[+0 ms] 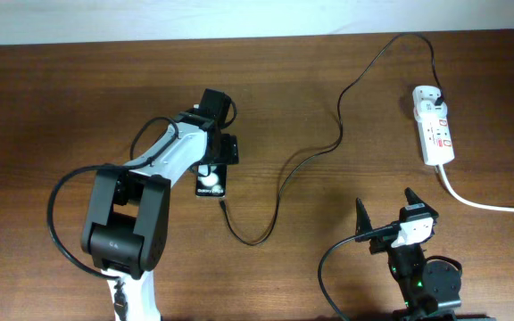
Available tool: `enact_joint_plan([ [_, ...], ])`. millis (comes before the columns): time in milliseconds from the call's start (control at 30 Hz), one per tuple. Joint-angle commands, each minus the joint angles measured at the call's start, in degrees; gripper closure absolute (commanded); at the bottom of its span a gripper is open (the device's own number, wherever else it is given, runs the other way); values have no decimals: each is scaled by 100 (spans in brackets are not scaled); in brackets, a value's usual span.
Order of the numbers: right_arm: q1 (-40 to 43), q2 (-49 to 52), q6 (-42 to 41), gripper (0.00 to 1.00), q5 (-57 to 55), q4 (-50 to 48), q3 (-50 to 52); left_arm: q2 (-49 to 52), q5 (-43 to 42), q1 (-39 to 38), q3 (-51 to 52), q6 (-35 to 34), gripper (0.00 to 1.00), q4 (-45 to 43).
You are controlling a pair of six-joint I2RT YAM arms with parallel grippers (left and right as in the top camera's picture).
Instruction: Plug charger to phone and switch on socket
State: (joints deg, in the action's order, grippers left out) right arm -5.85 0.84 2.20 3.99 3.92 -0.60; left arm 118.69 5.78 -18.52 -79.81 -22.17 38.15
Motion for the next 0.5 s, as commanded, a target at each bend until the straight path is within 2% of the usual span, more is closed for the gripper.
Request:
enact_joint_plan([
  [0, -50, -48, 37, 1, -11, 37, 28, 350, 50, 9, 291, -2, 10, 271],
  [67, -50, -48, 37, 1, -11, 37, 28, 350, -101, 9, 291, 328, 1, 310],
  [100, -52, -48, 37, 1, -11, 37, 28, 350, -267, 7, 291, 592, 1, 304],
  [233, -50, -48, 37, 1, -11, 37, 28, 350, -389, 4, 291, 942, 12, 293],
  [467, -50, -48, 37, 1, -11, 37, 28, 350, -391, 4, 291, 1032, 16, 304],
])
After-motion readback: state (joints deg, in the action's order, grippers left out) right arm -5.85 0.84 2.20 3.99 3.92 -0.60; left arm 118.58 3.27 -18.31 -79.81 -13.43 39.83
